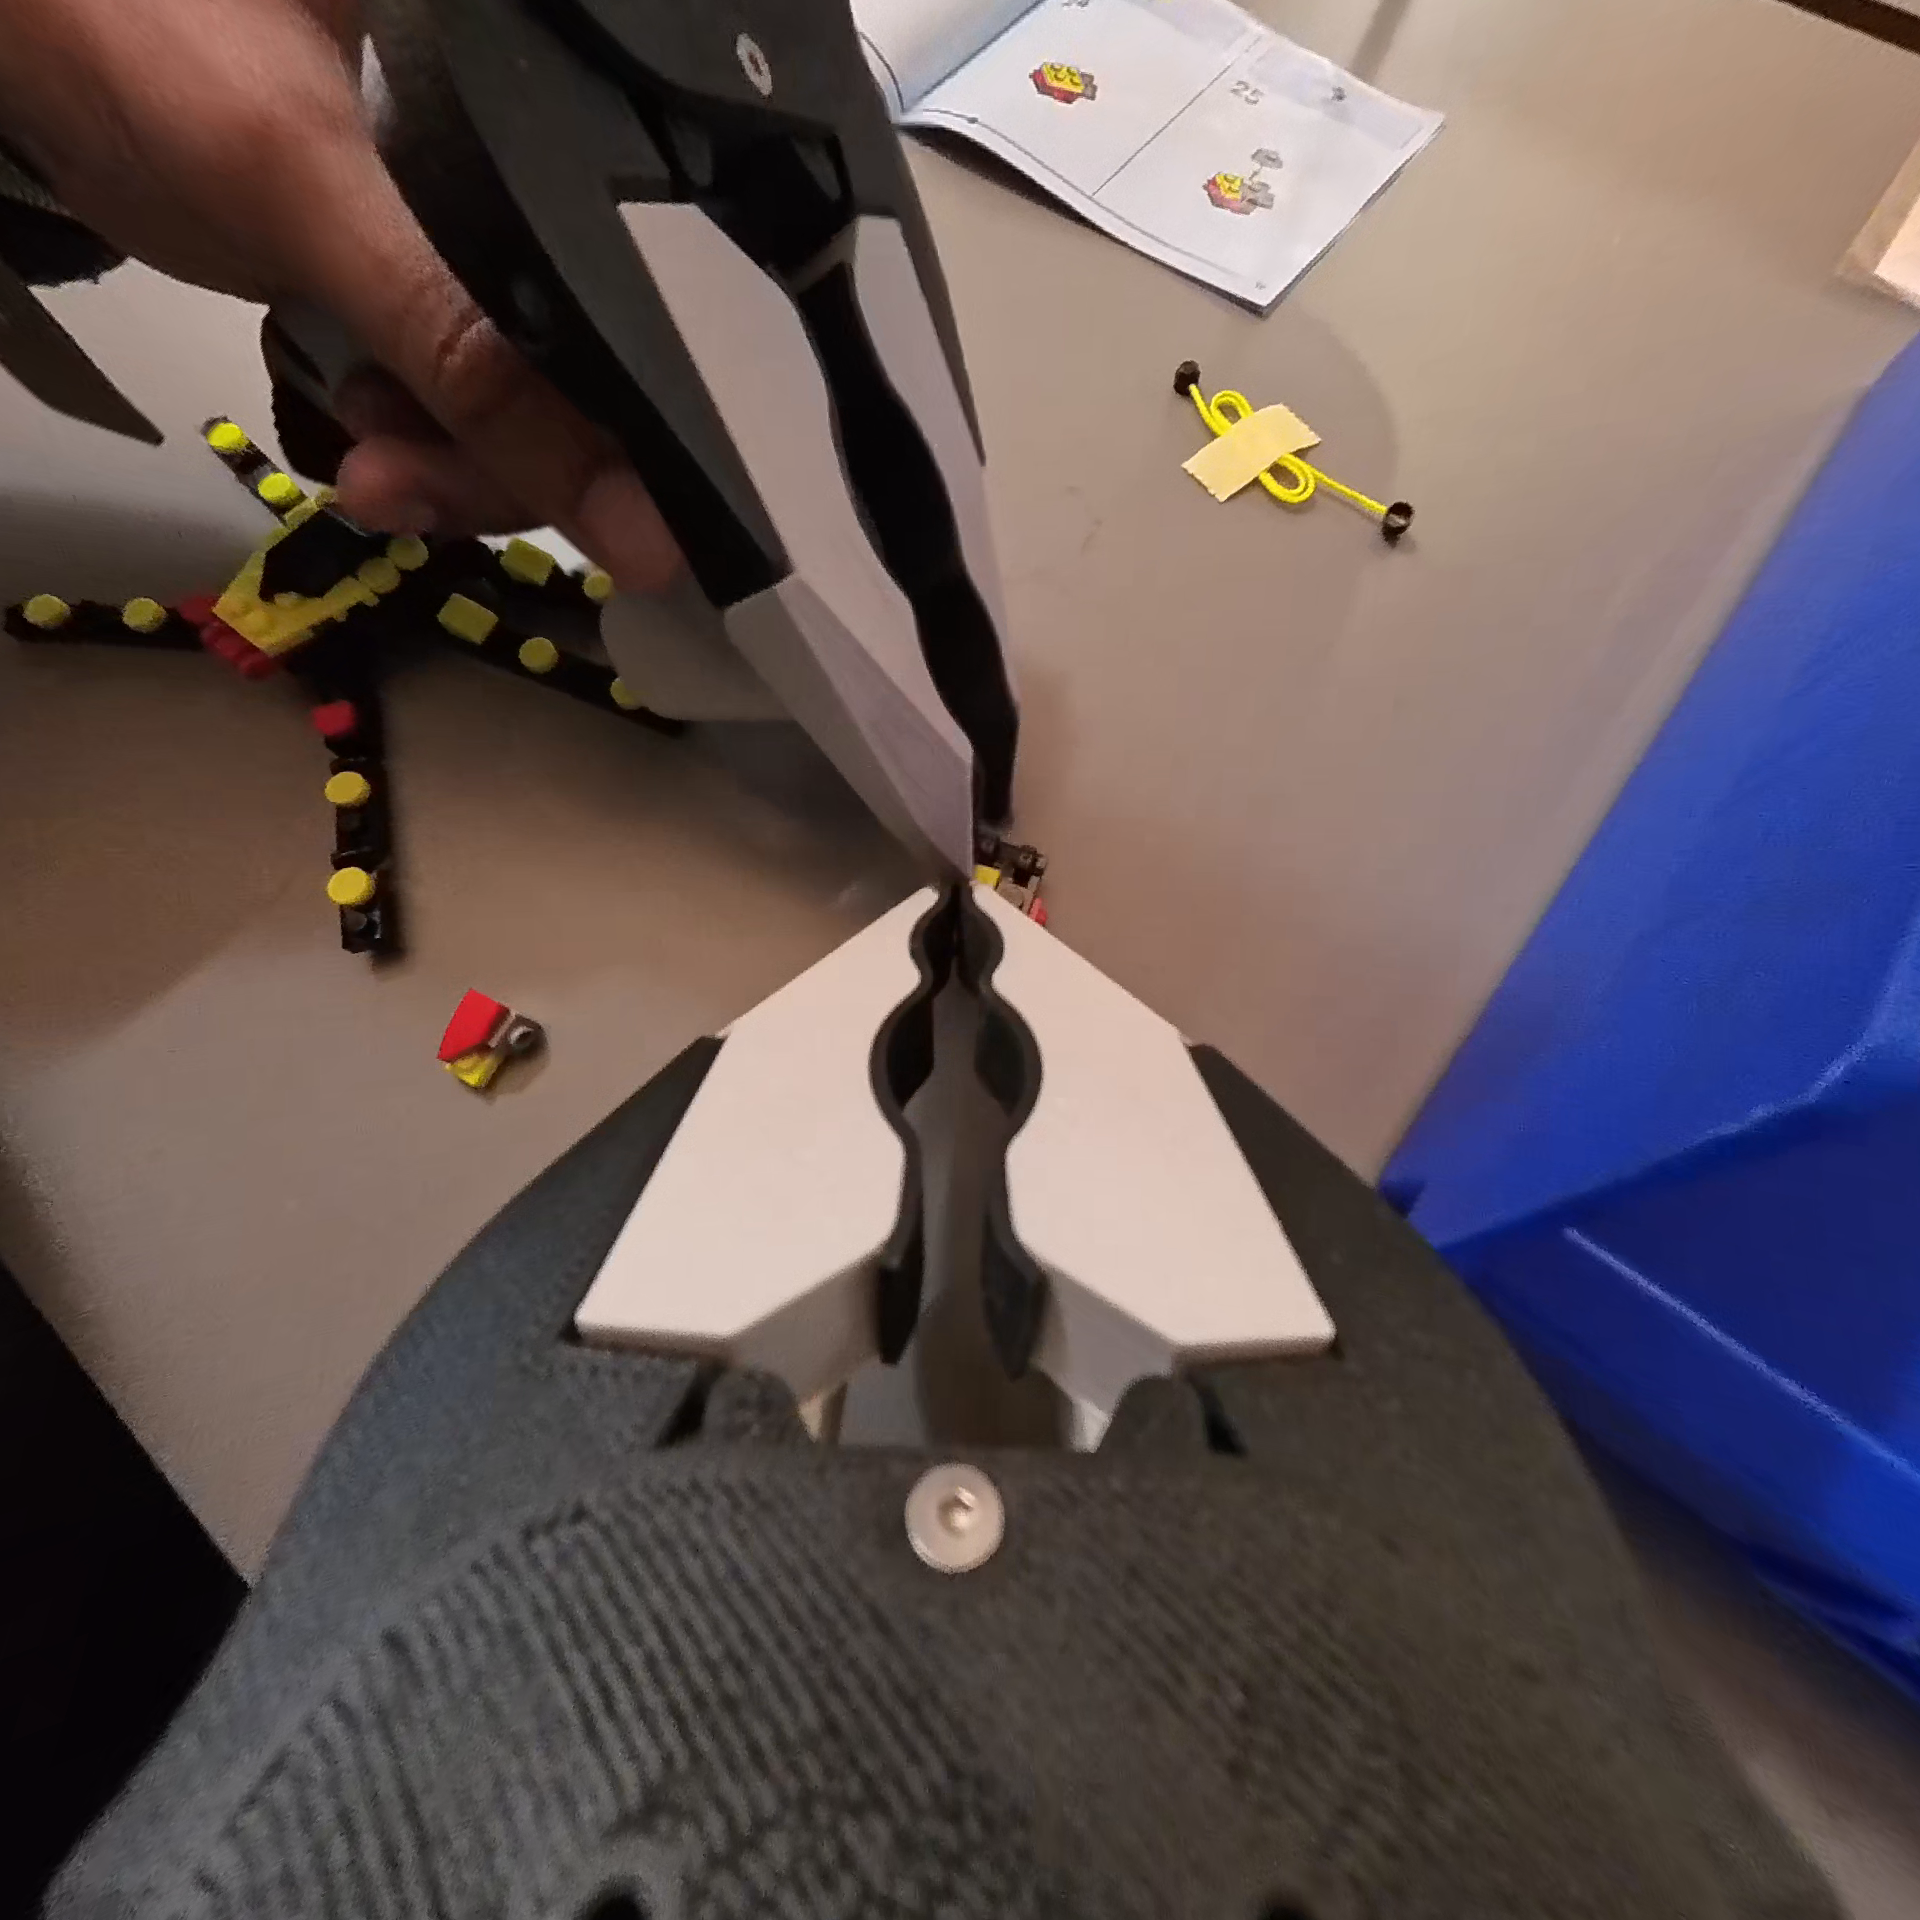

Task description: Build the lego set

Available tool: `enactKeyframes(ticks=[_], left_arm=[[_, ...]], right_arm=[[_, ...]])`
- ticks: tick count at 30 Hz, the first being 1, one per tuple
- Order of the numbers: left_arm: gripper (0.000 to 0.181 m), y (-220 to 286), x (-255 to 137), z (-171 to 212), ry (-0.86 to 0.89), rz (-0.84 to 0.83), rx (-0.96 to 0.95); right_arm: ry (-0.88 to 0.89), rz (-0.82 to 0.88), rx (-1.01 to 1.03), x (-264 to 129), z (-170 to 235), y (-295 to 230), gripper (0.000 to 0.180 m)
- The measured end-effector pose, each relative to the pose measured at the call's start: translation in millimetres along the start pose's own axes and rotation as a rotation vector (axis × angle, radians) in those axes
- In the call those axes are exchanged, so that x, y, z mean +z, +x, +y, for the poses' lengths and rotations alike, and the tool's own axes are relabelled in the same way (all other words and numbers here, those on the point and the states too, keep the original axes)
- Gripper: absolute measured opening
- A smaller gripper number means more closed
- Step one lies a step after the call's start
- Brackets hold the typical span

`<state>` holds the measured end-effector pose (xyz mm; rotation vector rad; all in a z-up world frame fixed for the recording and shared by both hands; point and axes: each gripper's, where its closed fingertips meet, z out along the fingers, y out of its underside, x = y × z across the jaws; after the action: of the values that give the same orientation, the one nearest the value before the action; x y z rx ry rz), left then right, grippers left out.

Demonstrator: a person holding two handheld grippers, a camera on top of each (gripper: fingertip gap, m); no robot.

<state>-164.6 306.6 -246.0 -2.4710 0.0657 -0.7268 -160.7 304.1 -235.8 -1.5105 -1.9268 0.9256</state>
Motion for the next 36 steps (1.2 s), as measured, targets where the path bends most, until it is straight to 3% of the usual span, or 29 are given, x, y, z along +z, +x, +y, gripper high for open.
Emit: enactKeyframes(ticks=[2, 4, 7, 10, 14, 18, 21, 26, 30, 33, 34, 36], left_arm=[[0.026, -5.7, -3.3, -0.8, 0.000, -0.068, 0.027], [0.046, -5.7, -13.7, -5.5, 0.031, -0.101, 0.050], [0.048, 5.0, -45.2, -15.2, 0.135, -0.053, 0.047], [0.047, 7.1, -88.3, -13.1, 0.252, -0.054, 0.080], [0.043, -14.6, -124.0, 25.4, 0.309, -0.152, 0.161], [0.046, -26.8, -152.4, 48.0, 0.494, -0.113, 0.034], [0.052, -47.2, -184.8, 69.0, 0.603, -0.195, -0.023], [0.090, -58.4, -209.6, 92.0, 0.659, -0.232, -0.043], [0.101, -53.0, -211.7, 106.1, 0.623, -0.276, -0.003], [0.082, -57.3, -216.8, 113.2, 0.625, -0.324, 0.004], [0.076, -59.6, -219.8, 114.3, 0.636, -0.337, 0.008], [0.055, -60.9, -225.5, 116.4, 0.649, -0.343, 0.032]], right_arm=[[0.018, -0.006, -0.011, -0.9, -1.1, 0.1, 0.000], [0.095, -0.001, -0.028, -7.6, -13.9, 1.2, 0.007], [0.255, -0.071, 0.008, -23.4, -42.1, -7.6, 0.010], [0.303, -0.156, 0.032, -28.2, -54.3, -21.2, 0.021], [0.389, -0.203, -0.002, -14.4, -90.4, -35.2, 0.025], [0.317, -0.255, -0.100, 31.4, -122.6, -47.1, 0.060], [0.243, -0.269, -0.123, 62.0, -128.1, -45.1, 0.092], [0.157, -0.356, -0.044, 72.7, -113.9, -54.9, 0.112], [0.138, -0.354, -0.078, 57.7, -95.0, -60.1, 0.119], [0.159, -0.340, -0.118, 51.8, -95.4, -56.2, 0.112], [0.187, -0.343, -0.122, 51.7, -100.5, -54.1, 0.100], [0.244, -0.369, -0.132, 51.5, -110.1, -52.2, 0.056]])
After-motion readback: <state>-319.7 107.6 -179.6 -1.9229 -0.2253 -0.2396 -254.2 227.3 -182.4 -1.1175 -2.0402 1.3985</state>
